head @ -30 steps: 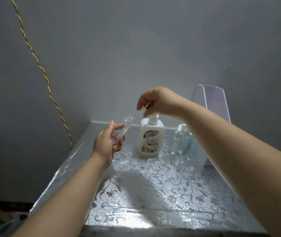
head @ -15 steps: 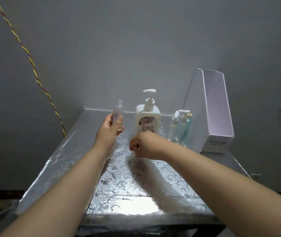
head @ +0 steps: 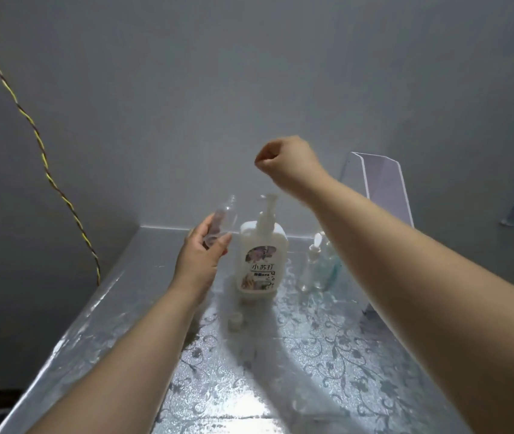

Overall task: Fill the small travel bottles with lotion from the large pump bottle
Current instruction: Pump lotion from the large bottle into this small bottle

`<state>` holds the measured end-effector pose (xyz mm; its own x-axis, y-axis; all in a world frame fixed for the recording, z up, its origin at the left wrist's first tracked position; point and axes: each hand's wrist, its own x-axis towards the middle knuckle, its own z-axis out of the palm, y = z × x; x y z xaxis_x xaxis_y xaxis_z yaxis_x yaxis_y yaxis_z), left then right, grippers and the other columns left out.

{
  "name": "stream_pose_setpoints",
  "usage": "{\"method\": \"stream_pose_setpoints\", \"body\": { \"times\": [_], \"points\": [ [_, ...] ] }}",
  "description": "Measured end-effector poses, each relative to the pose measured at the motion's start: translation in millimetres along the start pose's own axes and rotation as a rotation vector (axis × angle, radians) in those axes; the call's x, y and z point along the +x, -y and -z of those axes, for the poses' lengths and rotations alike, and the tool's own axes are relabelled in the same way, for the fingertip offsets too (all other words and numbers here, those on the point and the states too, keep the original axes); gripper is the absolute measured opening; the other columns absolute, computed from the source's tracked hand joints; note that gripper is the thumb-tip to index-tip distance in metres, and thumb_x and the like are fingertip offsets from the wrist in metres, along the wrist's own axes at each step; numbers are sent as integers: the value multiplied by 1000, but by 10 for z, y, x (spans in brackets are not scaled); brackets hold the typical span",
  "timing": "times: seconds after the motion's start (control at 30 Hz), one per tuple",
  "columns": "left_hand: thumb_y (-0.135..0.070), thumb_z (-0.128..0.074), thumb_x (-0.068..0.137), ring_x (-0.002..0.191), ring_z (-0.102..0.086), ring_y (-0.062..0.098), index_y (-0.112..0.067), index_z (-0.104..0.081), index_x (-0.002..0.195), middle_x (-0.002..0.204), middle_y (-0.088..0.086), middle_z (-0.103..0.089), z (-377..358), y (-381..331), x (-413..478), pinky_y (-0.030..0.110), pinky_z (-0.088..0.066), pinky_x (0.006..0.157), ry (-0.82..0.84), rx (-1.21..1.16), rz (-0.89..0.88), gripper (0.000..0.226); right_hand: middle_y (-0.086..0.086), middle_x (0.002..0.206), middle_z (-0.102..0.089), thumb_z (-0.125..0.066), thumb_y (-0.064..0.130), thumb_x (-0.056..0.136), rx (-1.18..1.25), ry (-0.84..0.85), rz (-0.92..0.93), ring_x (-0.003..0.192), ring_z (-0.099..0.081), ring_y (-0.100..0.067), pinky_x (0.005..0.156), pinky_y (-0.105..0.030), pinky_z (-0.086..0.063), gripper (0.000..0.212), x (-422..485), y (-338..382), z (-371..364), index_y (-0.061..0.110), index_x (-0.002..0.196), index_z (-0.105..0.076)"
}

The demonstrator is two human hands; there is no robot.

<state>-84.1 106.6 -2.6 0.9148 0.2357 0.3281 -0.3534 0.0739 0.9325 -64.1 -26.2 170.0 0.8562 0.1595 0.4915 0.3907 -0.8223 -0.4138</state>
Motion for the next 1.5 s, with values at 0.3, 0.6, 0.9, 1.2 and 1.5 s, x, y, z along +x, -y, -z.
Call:
{"method": "stream_pose_setpoints", "body": {
  "times": [0.3, 0.6, 0.9, 1.2, 1.5],
  "points": [
    [-36, -71, 74, 100, -65, -1, -38, -59, 112, 113, -13, -69, -63, 89, -30, 20, -51, 86, 11, -12, -55, 40, -15, 121, -63, -55, 10, 91, 10, 304, -208, 81, -57, -19, 62, -16, -48, 32, 373, -183, -435, 3, 121, -62],
    [-23, -70, 84, 94, -64, -8, -35, -58, 120, 115, -10, -68, -63, 129, 1, 11, -50, 78, -2, 36, -92, 39, -17, 123, -64, -51, 11, 94, 23, 429, -269, 109, -62, -30, 78, -25, -41, 31, 361, -243, -517, -3, 119, -64],
    [-36, -69, 75, 105, -65, 4, -41, -59, 114, 117, -8, -68, -67, 97, 12, 20, -50, 87, 10, 16, -137, 41, -6, 133, -60, -38, 11, 100, 50, 446, -262, 121, -56, -20, 76, -22, -42, 35, 320, -220, -492, 5, 127, -60],
    [-35, -69, 72, 99, -65, 0, -40, -57, 116, 111, -7, -69, -57, 131, -33, 19, -51, 88, 17, 27, -137, 46, -19, 127, -61, -45, 3, 94, 85, 424, -308, 111, -60, -31, 81, -29, -46, 33, 285, -313, -621, -4, 122, -61],
    [-30, -70, 74, 110, -65, 6, -31, -57, 121, 115, -9, -69, -31, 126, -60, 24, -51, 93, 37, -34, -144, 48, -20, 121, -62, -43, 7, 97, 73, 499, -289, 87, -59, -28, 68, -25, -36, 32, 211, -219, -463, -2, 123, -60]
  ]
}}
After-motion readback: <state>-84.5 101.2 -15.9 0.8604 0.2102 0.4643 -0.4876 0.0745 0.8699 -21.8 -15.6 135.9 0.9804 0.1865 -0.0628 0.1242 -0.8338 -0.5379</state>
